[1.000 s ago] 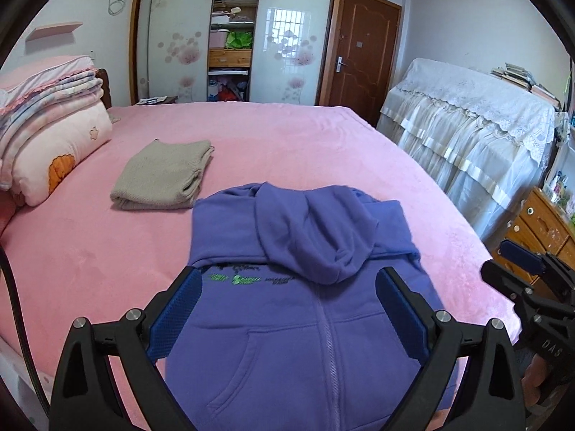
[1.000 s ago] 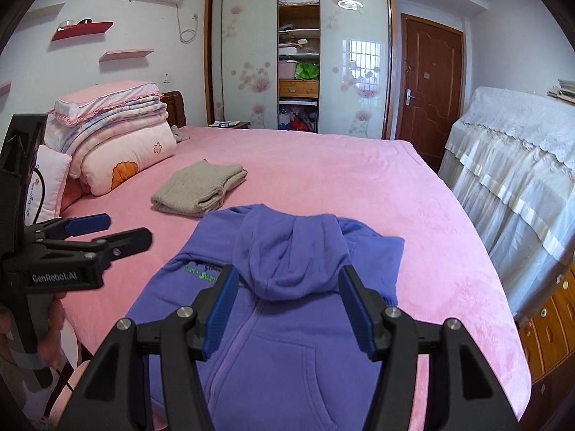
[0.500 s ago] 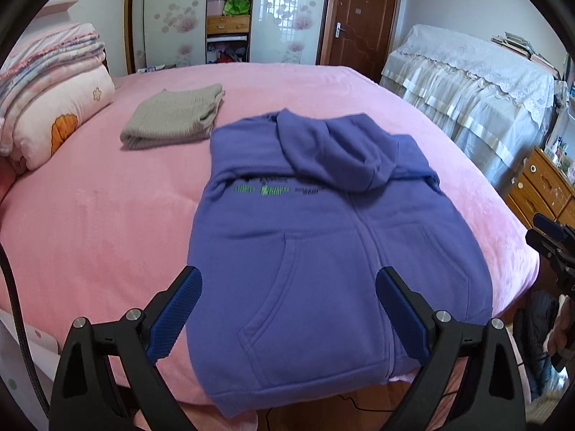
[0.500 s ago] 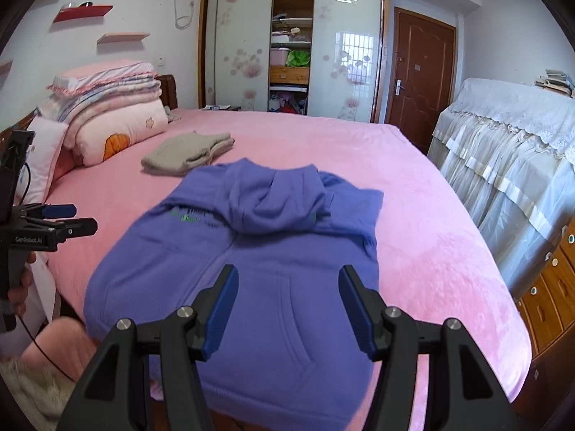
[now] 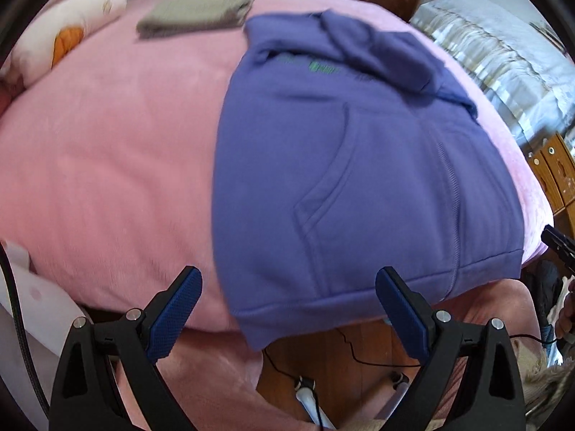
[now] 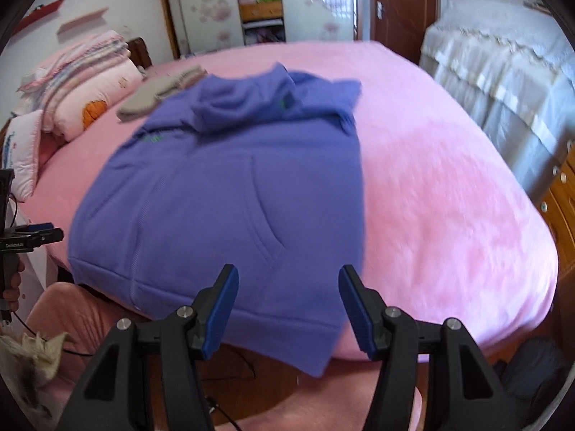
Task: Fold large clothes
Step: 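Move both tools to the ribbed bottom hem of the hoodie, then grasp the ribbed hem with both tools and lift it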
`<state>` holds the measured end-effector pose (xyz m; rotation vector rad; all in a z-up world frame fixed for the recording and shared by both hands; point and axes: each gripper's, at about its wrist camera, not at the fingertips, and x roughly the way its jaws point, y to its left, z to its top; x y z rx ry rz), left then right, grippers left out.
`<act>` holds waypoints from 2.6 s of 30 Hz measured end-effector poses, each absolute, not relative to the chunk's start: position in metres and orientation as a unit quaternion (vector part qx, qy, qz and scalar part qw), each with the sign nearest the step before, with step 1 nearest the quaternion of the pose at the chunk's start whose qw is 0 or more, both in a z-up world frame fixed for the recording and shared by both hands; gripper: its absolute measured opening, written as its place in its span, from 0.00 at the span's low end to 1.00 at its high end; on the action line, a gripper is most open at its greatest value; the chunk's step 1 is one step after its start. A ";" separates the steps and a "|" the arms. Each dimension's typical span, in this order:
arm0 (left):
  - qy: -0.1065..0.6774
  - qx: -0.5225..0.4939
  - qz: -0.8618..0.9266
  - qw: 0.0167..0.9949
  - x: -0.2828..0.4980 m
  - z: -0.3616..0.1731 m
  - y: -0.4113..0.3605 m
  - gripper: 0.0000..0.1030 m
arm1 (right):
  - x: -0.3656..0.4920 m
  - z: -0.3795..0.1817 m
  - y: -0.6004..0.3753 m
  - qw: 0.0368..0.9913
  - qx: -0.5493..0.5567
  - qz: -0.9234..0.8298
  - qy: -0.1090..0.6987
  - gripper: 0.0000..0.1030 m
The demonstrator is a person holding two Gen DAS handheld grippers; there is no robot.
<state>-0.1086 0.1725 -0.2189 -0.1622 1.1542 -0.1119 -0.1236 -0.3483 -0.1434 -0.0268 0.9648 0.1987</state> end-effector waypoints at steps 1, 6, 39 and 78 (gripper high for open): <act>0.549 -0.079 -0.054 0.830 -0.109 -0.223 0.173 0.94 | -0.124 -0.148 -0.350 0.878 -0.009 0.096 0.469 0.57; 0.563 -0.110 -0.058 0.817 -0.113 -0.240 0.182 0.94 | -0.129 -0.168 -0.354 0.862 -0.019 0.086 0.499 0.57; 0.539 -0.251 -0.113 0.796 -0.133 -0.291 0.219 0.60 | -0.108 -0.230 -0.380 0.803 0.084 0.140 0.574 0.46; 0.419 -0.342 -0.161 0.826 -0.106 -0.145 0.233 0.04 | -0.095 -0.080 -0.356 0.881 0.083 0.217 0.411 0.04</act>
